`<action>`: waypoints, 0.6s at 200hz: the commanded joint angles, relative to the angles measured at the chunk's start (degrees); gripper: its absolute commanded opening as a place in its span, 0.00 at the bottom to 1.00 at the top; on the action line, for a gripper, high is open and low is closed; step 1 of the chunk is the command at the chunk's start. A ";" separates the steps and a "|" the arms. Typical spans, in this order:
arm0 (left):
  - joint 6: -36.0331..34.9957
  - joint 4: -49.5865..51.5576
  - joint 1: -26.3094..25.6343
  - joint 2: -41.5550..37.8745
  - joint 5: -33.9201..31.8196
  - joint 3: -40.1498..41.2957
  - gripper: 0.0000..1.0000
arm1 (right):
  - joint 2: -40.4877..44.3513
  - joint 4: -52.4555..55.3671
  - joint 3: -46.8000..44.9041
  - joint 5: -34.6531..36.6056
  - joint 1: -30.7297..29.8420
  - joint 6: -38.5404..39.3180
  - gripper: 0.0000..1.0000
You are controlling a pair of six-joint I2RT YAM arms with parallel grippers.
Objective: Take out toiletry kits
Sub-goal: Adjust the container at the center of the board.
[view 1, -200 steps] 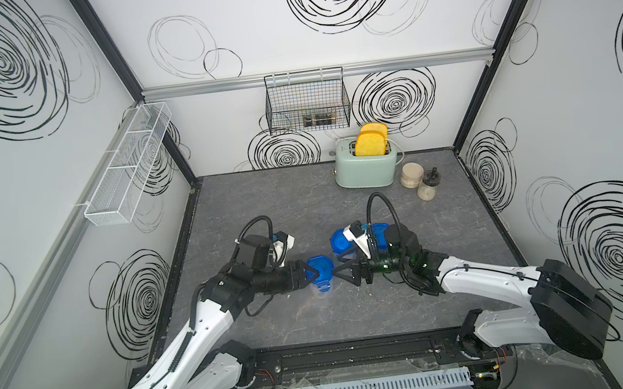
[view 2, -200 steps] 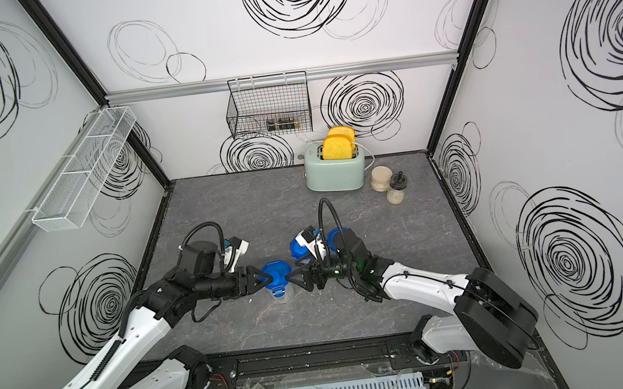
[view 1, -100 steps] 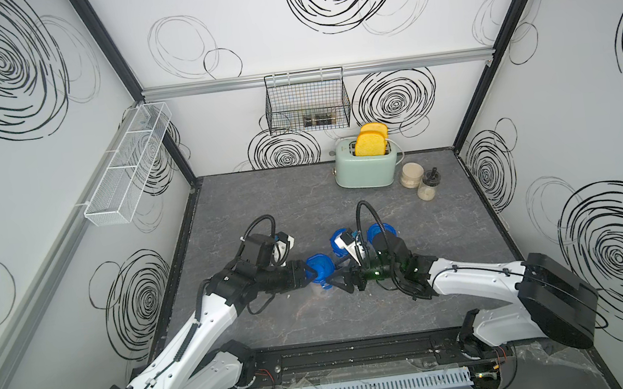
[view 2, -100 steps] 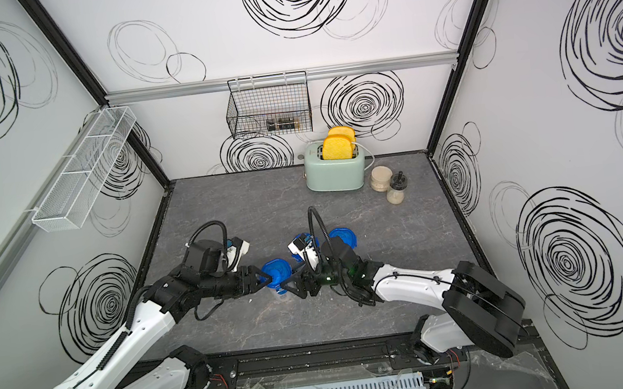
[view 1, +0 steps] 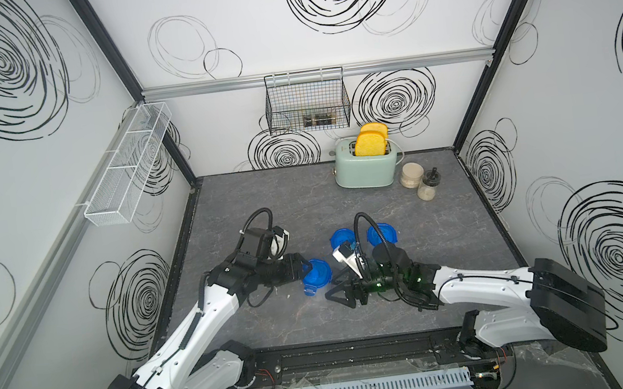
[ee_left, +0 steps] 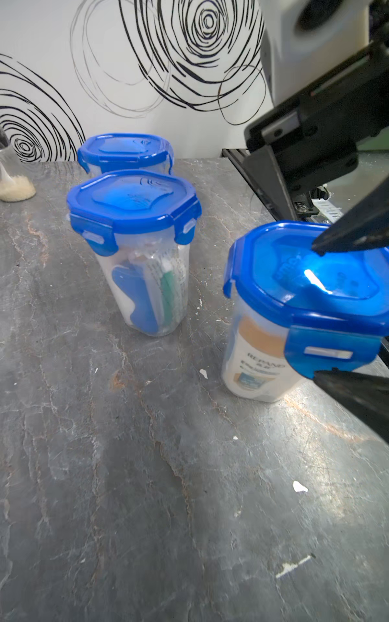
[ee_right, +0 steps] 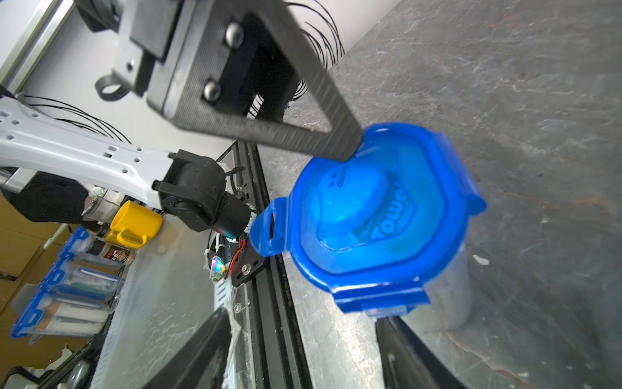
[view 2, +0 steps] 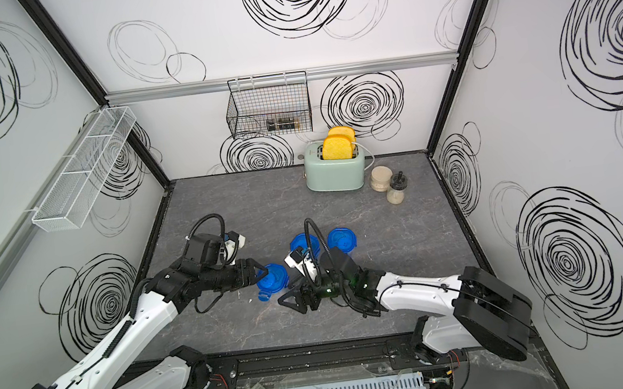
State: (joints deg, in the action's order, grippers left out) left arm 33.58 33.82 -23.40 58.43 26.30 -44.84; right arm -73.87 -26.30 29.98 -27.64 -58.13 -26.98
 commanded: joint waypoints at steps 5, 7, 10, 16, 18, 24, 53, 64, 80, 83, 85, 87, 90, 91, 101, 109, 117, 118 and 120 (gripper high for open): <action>-2.60 0.65 1.70 0.58 0.05 -2.56 0.60 | 1.18 -3.20 -1.10 -1.83 -2.03 -0.93 0.71; -2.68 0.77 1.82 0.62 0.04 -2.61 0.61 | 1.25 -3.35 -1.14 -1.92 -2.18 -0.89 0.71; -2.79 0.87 2.12 0.62 -0.01 -2.74 0.61 | 1.27 -3.40 -1.15 -1.97 -2.43 -0.80 0.71; -3.05 1.06 2.53 0.67 -0.01 -2.96 0.61 | 1.19 -3.42 -1.23 -2.11 -2.72 -0.62 0.71; -3.14 1.13 2.73 0.68 0.04 -2.97 0.61 | 1.20 -3.41 -1.17 -2.12 -2.87 -0.55 0.71; -3.33 1.33 3.25 0.67 0.14 -3.29 0.61 | 1.11 -3.27 -1.14 -2.15 -2.95 -0.45 0.71; -4.52 3.09 4.74 0.24 -0.11 -4.54 0.62 | 1.25 -0.99 -1.06 -1.90 -2.96 1.19 0.72; -5.08 4.25 4.87 -0.05 -0.20 -5.02 0.62 | 2.09 0.84 -1.04 -1.54 -2.84 2.47 0.72; -5.99 6.19 4.91 -0.99 0.57 -5.27 0.62 | 4.11 3.30 -1.30 -0.08 -2.07 4.09 0.73; -6.02 6.43 4.86 -1.30 1.05 -5.22 0.61 | 4.51 3.69 -1.33 0.21 -1.79 4.25 0.73; -6.13 6.61 4.90 -1.44 1.39 -5.14 0.61 | 4.80 3.95 -1.37 0.32 -1.52 4.34 0.73; -6.13 6.72 4.80 -1.62 1.73 -5.03 0.61 | 5.07 4.26 -1.42 0.49 -1.26 4.38 0.73; -6.22 6.89 4.77 -1.93 2.38 -4.82 0.61 | 5.49 4.65 -1.41 0.62 -0.82 4.37 0.73; -6.24 6.97 4.77 -2.01 2.63 -4.73 0.62 | 5.62 4.80 -1.46 0.64 -0.70 4.38 0.73; -6.18 7.22 4.52 -3.05 4.46 -3.77 0.61 | 6.69 5.60 -1.67 0.59 1.03 4.35 0.73; -5.69 7.18 4.07 -3.89 5.51 -2.69 0.61 | 7.17 6.05 -1.68 0.21 2.46 4.39 0.73; -5.05 6.70 3.62 -4.75 6.30 -1.57 0.61 | 7.33 6.38 -1.51 -0.16 3.69 4.36 0.72; -4.90 6.65 3.58 -4.87 6.39 -1.43 0.61 | 7.33 6.41 -1.46 -0.24 3.80 4.34 0.72; -4.68 6.44 3.48 -5.14 6.52 -1.07 0.61 | 7.29 6.43 -1.36 -0.36 4.01 4.31 0.72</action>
State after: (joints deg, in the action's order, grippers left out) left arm 29.15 39.27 -19.11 56.05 28.91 -48.12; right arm -68.03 -22.68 28.86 -28.05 -57.12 -23.99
